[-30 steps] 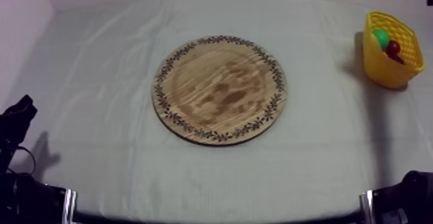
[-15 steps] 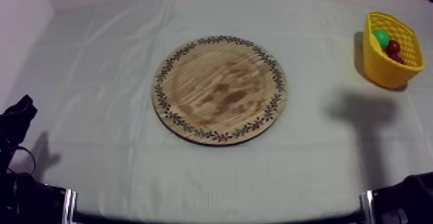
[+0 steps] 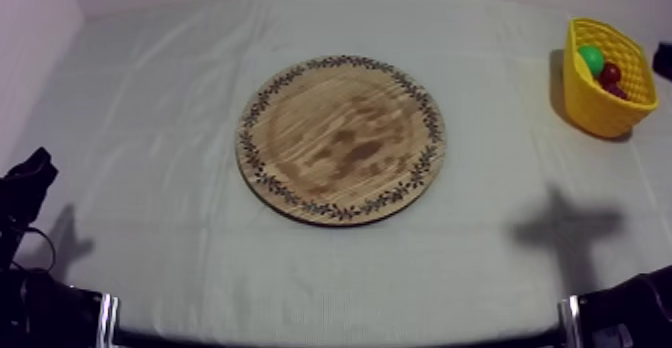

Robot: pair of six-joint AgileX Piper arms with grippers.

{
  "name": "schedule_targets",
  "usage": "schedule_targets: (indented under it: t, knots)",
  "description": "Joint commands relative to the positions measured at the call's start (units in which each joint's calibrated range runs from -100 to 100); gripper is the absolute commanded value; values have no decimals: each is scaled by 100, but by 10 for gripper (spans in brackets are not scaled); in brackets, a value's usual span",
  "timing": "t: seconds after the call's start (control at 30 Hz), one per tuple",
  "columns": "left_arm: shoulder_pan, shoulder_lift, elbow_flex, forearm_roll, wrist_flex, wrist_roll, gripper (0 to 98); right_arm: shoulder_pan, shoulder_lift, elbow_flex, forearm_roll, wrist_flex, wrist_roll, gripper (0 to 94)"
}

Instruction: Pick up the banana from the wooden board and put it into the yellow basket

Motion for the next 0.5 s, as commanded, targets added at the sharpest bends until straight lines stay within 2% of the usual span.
schedule_targets:
  t: [0.0,0.2,0.47]
  knots:
    - [-1,4,0,-2,0,1,1,3,-533,1134,36,-411,-19,3]
    - [-1,4,0,-2,0,1,1,16,-1348,2646,57,-1108,-27,3]
    - [-1,4,0,-2,0,1,1,30,-2204,3671,-71,-1493,58,2]
